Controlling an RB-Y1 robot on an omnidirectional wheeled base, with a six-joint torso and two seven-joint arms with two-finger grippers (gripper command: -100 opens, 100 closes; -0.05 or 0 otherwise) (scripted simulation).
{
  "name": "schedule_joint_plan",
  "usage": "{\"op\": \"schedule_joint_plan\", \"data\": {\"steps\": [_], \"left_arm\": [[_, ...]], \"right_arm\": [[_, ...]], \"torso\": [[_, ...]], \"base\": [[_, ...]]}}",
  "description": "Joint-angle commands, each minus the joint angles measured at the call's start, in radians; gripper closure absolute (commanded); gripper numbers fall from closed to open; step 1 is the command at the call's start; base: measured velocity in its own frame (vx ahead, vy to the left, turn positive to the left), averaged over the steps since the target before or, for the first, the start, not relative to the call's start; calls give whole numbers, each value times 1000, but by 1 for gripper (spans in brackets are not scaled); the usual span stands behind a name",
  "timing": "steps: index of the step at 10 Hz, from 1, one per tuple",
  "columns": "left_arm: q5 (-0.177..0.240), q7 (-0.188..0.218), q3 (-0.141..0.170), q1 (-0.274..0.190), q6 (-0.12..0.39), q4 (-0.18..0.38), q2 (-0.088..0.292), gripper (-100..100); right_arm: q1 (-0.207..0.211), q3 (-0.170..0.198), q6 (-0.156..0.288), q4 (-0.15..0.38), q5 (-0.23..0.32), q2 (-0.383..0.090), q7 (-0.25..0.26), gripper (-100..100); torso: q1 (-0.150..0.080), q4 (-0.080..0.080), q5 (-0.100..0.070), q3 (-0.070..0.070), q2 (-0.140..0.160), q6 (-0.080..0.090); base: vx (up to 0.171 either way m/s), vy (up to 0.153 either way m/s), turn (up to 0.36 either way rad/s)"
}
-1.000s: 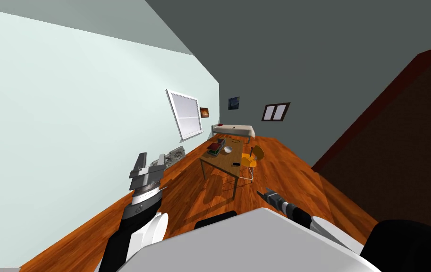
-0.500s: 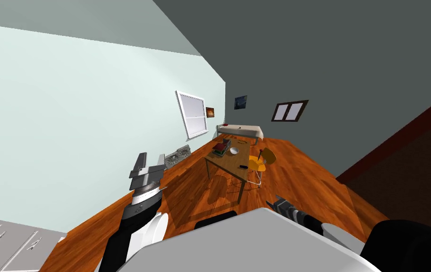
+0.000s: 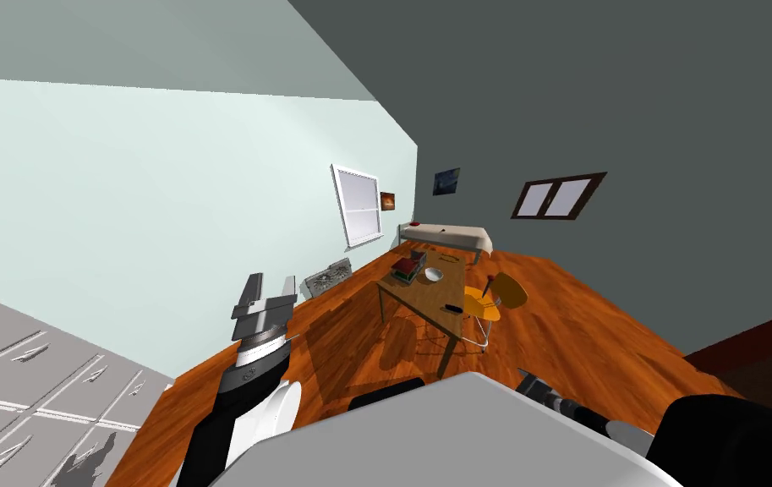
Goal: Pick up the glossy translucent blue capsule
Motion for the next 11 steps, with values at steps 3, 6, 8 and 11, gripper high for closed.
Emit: {"op": "schedule_joint_plan", "data": {"steps": [3,6,8,11], "left_arm": [[0,0,0,0,0,0,0,0],[0,0,0,0,0,0,0,0],[0,0,0,0,0,0,0,0],[0,0,0,0,0,0,0,0]], "right_arm": [[4,34,13,90,96,-71,-12,-100],[13,62,21,146,159,-111,-12,-100],[20,91,26,195,212,-142,-13,-100],[23,121,28,237,255,-165,-13,-100]], "torso": [[0,0,0,-1,-1,1],[0,-1,0,-3,-5,0],[-2,-1,0,-1,-2,0],[-1,1,0,2,4,2]], "base": [[128,41,233],[165,27,242],[145,-3,243],[101,-9,132]]}}
